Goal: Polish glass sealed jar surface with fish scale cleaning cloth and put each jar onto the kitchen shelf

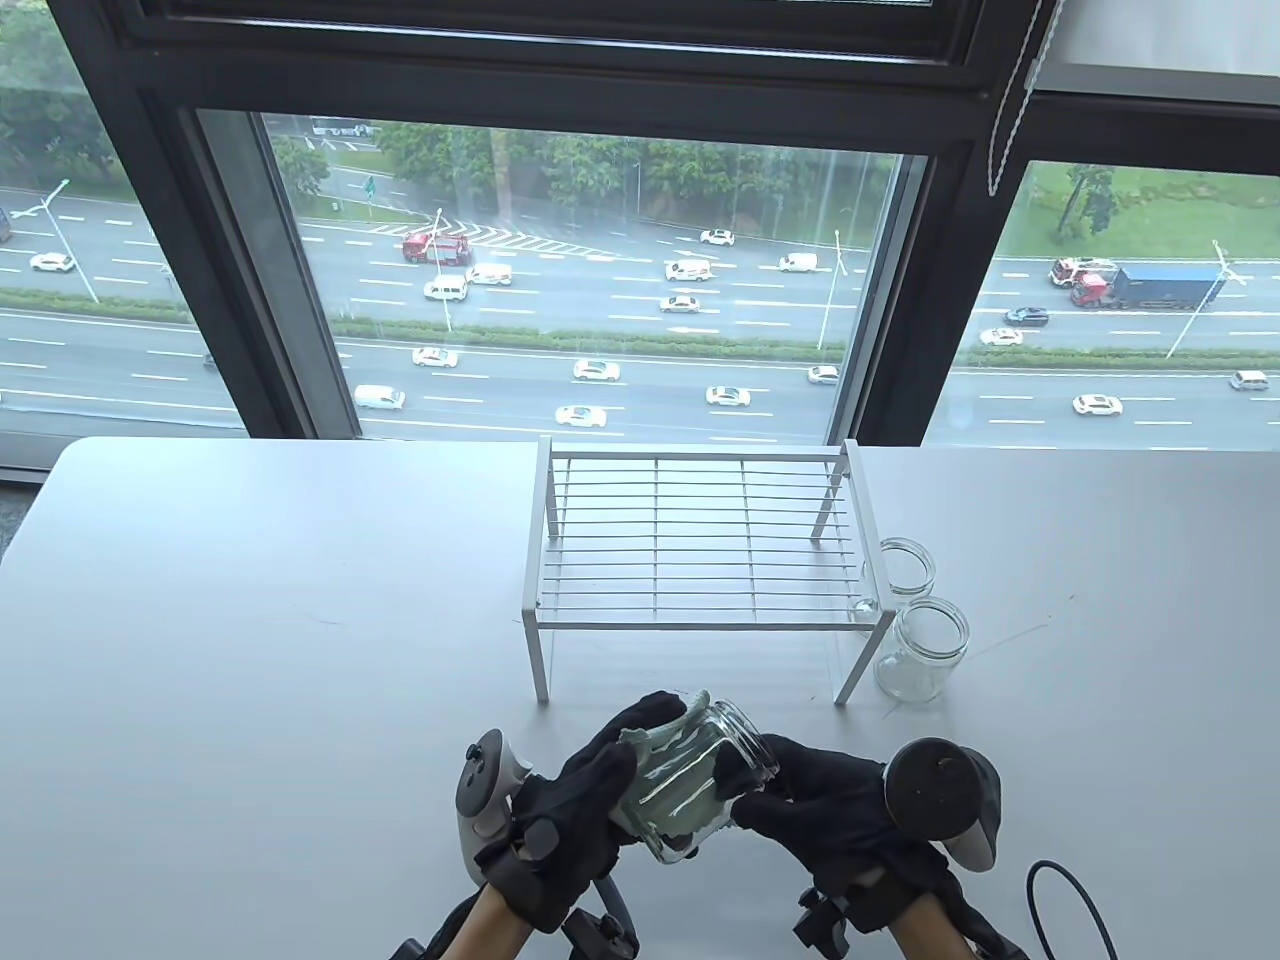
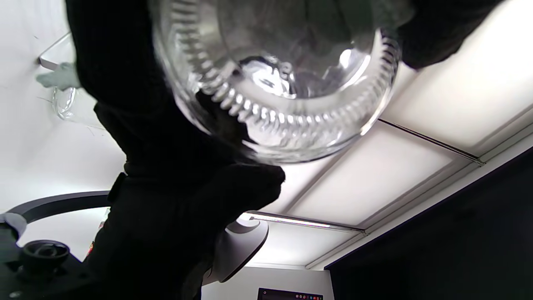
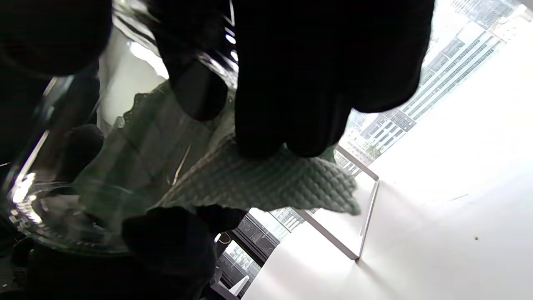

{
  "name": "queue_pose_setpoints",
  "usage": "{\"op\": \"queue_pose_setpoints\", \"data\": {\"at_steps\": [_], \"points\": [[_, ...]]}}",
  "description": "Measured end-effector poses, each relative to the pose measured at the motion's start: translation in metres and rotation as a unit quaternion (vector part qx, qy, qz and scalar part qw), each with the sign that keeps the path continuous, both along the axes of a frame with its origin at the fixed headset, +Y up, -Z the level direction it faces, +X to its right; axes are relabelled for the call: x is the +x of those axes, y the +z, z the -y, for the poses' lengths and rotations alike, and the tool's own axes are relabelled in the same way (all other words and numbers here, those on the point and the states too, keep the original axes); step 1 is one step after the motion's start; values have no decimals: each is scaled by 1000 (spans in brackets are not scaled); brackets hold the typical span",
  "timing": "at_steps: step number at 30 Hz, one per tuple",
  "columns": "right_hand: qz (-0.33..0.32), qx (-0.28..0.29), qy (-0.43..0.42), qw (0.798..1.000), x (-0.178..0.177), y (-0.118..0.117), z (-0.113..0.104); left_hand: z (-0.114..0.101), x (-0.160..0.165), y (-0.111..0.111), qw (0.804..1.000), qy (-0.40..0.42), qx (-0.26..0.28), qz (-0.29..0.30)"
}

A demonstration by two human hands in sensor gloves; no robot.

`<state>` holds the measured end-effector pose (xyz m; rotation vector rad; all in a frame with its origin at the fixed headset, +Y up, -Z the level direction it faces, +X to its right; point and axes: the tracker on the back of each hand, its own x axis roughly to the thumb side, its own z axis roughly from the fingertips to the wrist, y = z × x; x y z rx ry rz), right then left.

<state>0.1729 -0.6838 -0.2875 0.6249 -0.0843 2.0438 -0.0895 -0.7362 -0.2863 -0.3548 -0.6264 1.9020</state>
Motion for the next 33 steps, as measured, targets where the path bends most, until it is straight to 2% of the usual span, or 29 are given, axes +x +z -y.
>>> {"op": "queue_pose_setpoints", "data": {"at_steps": [5, 9, 11, 13, 14, 15, 16, 17, 18, 21, 23, 25, 27, 31, 33], "points": [[43, -14, 16, 999, -1, -1, 6, -10, -5, 1, 988, -111, 85, -60], [107, -20, 63, 992, -1, 3, 6, -19, -3, 5, 957, -210, 168, -103], [122, -43, 71, 989, -2, 4, 7, -22, -1, 7, 947, -239, 187, -108], [122, -96, 59, 986, -2, 5, 9, -24, -2, 8, 936, -256, 206, -123], [120, -117, 38, 985, -3, 6, 11, -23, -3, 7, 938, -249, 205, -130], [120, -113, 12, 986, -4, 6, 11, -22, -3, 6, 945, -231, 188, -137], [97, -110, -19, 989, -4, 4, 10, -19, -5, 4, 959, -197, 152, -133], [71, -120, -40, 989, -4, 3, 9, -16, -5, 3, 978, -135, 110, -112], [10, -136, -81, 987, -4, 1, 8, -14, -4, 2, 992, -65, 59, -87], [-92, -133, -118, 980, -5, -2, 2, -8, 0, 0, 999, 43, -6, -2], [-115, -102, -84, 985, -4, -1, -4, -6, 2, 1, 998, 52, -14, 45], [-73, -33, -15, 997, 0, 2, -10, -6, 3, 2, 998, 39, -14, 45], [-43, 13, 38, 998, 2, 3, -12, -8, 1, 2, 999, 22, -10, 29], [-11, 17, 28, 999, -1, 3, -5, -13, -6, 1, 999, -30, 25, -11], [15, 12, 24, 1000, -2, 2, -2, -19, -10, 1, 993, -84, 65, -41]]}}
